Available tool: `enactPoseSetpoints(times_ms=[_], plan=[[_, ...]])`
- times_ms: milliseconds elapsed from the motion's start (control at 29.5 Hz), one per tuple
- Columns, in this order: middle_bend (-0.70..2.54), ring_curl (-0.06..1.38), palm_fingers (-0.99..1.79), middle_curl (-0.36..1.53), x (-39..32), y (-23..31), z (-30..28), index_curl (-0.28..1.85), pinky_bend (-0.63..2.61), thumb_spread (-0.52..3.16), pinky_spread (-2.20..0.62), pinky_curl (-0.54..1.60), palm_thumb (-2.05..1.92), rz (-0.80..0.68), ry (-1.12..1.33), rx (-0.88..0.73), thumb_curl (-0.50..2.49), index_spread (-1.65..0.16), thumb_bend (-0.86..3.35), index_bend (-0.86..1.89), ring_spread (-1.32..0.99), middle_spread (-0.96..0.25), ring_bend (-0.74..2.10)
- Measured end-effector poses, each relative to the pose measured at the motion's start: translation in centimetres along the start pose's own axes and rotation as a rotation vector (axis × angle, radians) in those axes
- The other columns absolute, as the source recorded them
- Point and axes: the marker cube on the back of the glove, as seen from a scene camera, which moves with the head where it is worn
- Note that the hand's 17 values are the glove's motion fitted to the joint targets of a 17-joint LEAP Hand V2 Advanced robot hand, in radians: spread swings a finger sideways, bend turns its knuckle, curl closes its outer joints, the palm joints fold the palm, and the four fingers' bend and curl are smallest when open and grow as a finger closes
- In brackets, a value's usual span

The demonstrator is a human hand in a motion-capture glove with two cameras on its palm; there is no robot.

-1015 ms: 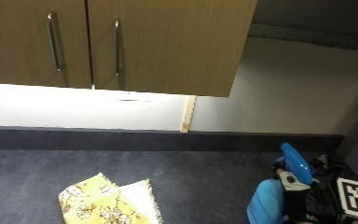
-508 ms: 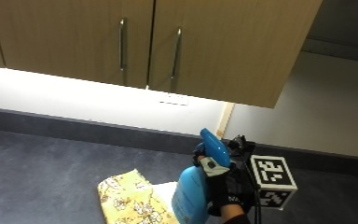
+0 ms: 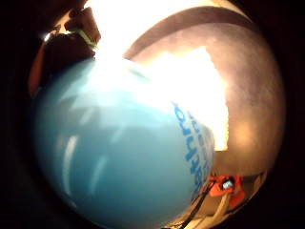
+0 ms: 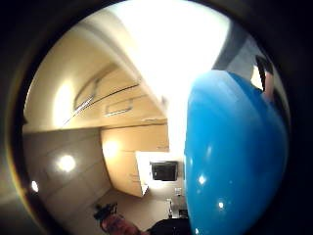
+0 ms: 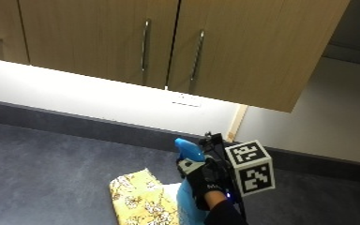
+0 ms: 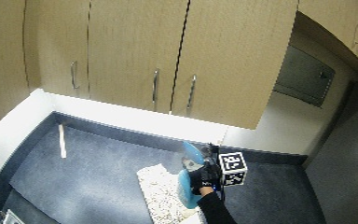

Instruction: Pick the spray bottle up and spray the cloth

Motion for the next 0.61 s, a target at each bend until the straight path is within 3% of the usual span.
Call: enactPoseSetpoints(times_ms=[372, 508, 609], plan=[[0.32, 0.47, 1.10, 0.57, 10.7, -2.2, 2.7, 0.63, 0.20, 0.56, 0.18, 0.22, 1.21, 0.723, 0.495, -0.367, 0.72, -0.14, -0.02, 0.40, 0.01, -0.05, 0.25], [0.30, 0.47, 1.10, 0.57, 14.3, -2.0, 2.8, 0.64, 0.20, 0.56, 0.18, 0.24, 1.21, 0.906, 0.574, -0.442, 0.72, -0.15, -0.02, 0.39, 0.01, -0.05, 0.24], [0.29, 0.47, 1.10, 0.57, 15.2, -1.7, 2.8, 0.64, 0.19, 0.56, 0.18, 0.25, 1.21, 0.955, 0.579, -0.476, 0.72, -0.15, -0.02, 0.39, 0.02, -0.05, 0.24]])
